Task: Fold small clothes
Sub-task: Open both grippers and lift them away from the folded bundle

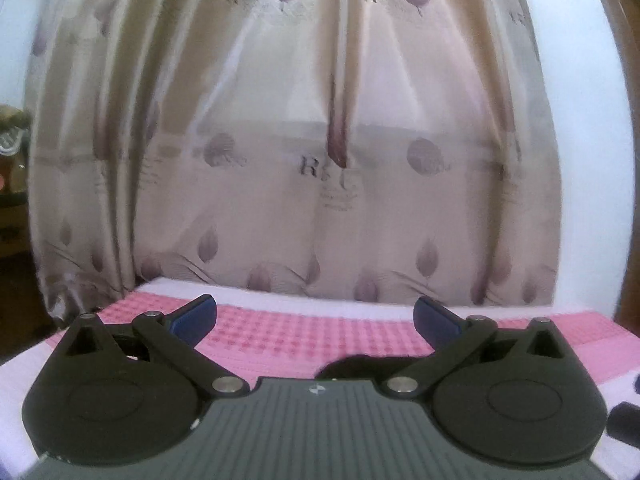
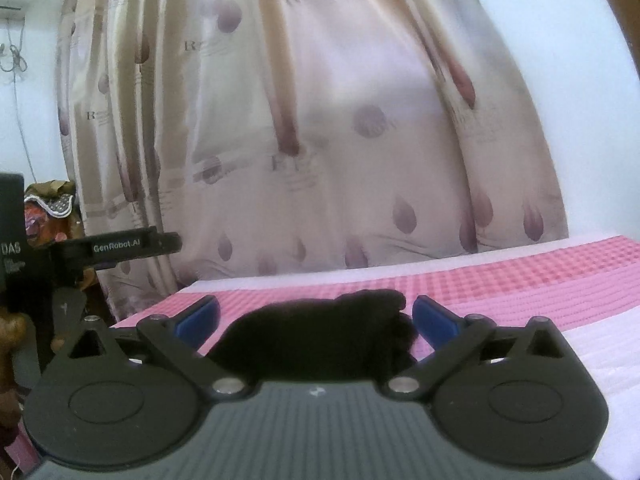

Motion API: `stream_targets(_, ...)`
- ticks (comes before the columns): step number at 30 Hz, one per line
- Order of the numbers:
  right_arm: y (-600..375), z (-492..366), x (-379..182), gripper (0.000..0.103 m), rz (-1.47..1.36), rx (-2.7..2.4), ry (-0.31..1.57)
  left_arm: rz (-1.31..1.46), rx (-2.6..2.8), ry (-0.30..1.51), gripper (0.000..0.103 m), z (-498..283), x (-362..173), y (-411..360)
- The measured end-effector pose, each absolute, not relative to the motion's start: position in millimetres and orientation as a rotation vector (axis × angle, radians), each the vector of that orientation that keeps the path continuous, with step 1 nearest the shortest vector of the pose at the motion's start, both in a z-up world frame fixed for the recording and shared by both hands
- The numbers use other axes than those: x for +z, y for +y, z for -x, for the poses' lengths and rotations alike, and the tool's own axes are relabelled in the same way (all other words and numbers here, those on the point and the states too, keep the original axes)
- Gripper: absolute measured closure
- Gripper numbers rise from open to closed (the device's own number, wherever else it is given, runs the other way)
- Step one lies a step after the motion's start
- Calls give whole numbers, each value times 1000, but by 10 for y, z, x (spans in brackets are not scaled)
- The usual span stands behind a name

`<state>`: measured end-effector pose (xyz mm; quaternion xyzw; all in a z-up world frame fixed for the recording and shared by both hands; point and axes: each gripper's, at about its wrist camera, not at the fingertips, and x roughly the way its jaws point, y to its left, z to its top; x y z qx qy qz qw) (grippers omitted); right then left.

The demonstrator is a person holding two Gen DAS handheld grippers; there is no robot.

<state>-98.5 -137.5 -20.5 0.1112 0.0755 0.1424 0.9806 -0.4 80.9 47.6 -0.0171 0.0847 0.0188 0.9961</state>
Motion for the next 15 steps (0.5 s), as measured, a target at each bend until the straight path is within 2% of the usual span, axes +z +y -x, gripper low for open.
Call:
stream_targets(10,-1336,1008,-293,0,-183,234,169,59,-66,237,0,47,397,827)
stream_targets(15,-1340,991,-361,0,-198,221,193,-2,-70,210,0,96,287,767)
